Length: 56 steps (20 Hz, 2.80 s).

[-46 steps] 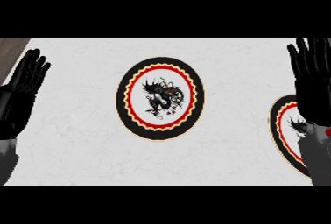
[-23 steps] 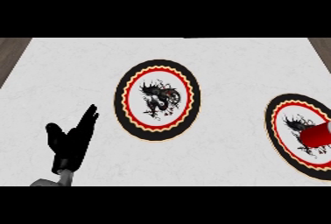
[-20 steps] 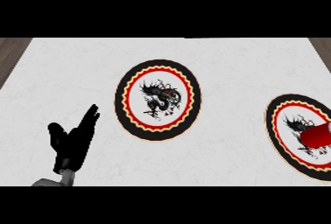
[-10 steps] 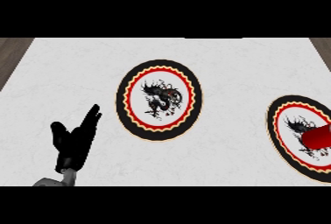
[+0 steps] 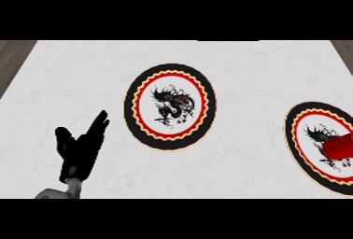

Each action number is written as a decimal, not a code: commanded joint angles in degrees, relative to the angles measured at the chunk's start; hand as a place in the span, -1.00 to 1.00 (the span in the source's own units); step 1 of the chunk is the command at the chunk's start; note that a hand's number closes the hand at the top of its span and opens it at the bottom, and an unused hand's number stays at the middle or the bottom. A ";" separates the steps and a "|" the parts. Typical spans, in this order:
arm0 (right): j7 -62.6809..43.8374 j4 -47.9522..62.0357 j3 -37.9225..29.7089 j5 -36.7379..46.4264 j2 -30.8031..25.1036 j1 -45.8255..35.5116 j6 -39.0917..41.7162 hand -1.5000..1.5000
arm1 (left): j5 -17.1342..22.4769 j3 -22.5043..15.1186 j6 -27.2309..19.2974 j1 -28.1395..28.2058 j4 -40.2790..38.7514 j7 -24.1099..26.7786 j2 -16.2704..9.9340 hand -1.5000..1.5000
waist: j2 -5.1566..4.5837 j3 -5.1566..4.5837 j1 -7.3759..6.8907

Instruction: Pick the can from the plate and place it in the plate

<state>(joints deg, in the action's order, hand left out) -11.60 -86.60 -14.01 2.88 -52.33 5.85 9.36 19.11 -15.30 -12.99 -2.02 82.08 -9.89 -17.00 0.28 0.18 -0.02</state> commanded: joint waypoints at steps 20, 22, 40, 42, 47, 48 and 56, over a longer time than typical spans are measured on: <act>-6.94 4.56 3.16 17.42 11.26 -7.15 3.67 -1.00 | -6.04 3.34 3.54 3.11 0.15 -0.76 4.08 0.00 | -0.31 -0.16 -0.27; -5.38 2.29 2.87 18.56 12.49 -3.50 4.02 -1.00 | -6.36 4.27 2.63 -0.14 -0.13 -3.92 5.09 0.00 | -0.27 -0.17 0.10; 0.39 9.98 8.59 32.75 18.02 -9.54 3.03 1.00 | -8.71 6.66 6.65 2.87 0.19 -2.58 7.13 0.00 | -0.25 -0.18 -0.01; 6.56 18.20 6.41 34.12 16.22 -12.89 2.00 1.00 | -9.89 6.82 5.34 1.62 1.70 -4.25 7.94 0.00 | -0.30 -0.16 -0.19; 9.95 13.89 3.01 34.27 18.03 -11.19 -7.48 1.00 | -8.87 6.79 7.85 5.28 2.66 -2.36 7.27 0.00 | -0.21 -0.14 -0.10; -0.53 1.66 10.49 37.07 25.91 -11.36 -7.48 1.00 | -8.16 7.85 8.25 4.68 1.60 -2.24 6.60 0.00 | 0.12 -0.29 0.28; -9.45 -3.53 32.04 48.82 49.51 -22.96 -15.69 1.00 | -9.93 4.54 9.01 0.57 0.06 -2.75 8.02 0.00 | 0.47 -0.91 -6.90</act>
<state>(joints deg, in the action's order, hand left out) -16.47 -87.01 10.92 46.41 -11.59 -13.03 -1.69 9.62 -9.27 -4.47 -1.03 83.21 -11.75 -9.63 0.60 -0.46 -5.48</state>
